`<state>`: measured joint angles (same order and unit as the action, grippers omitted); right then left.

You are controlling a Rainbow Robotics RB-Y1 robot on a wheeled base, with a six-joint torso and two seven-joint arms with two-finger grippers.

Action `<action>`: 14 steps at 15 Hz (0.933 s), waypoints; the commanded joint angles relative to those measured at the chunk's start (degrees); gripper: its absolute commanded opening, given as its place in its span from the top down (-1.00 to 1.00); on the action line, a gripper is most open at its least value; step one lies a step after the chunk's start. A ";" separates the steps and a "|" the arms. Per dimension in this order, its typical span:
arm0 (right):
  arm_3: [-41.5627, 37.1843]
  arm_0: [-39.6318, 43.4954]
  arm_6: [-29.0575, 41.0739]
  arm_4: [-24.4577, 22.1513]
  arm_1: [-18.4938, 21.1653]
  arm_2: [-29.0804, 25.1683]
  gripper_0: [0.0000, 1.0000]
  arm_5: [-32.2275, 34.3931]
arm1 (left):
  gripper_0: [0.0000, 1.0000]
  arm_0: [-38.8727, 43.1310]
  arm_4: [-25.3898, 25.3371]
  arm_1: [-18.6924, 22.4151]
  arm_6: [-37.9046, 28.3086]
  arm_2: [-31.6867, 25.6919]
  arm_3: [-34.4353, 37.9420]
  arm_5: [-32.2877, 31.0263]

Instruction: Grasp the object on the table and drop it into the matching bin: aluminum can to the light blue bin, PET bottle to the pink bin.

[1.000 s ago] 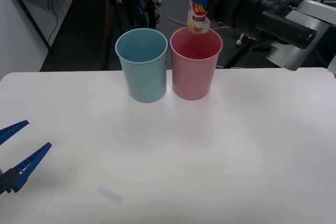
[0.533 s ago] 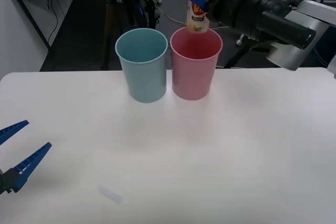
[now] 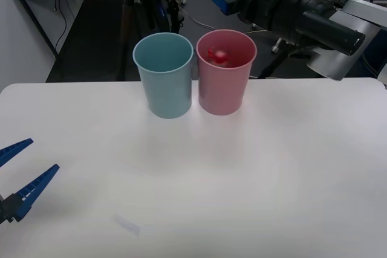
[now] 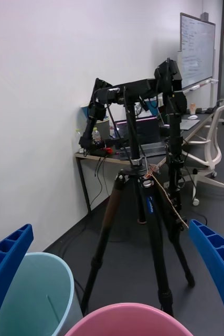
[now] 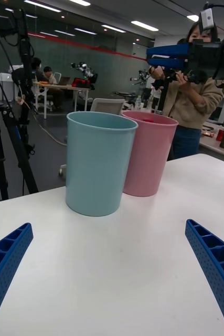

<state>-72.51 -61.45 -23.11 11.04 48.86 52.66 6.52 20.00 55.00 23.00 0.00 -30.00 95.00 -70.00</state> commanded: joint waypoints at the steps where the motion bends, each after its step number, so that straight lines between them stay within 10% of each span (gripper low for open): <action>1: 0.00 0.02 -0.01 -0.05 0.01 -0.01 -1.00 0.24 | -1.00 0.00 0.00 0.00 0.00 0.00 0.00 0.00; 14: -16.70 10.04 -3.52 0.65 9.77 -6.25 -1.00 0.86 | -1.00 0.00 0.00 0.00 0.00 0.00 0.00 0.00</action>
<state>-86.99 -52.73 -26.27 11.53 57.44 46.95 7.31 20.00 55.00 23.00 0.00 -30.00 95.00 -70.00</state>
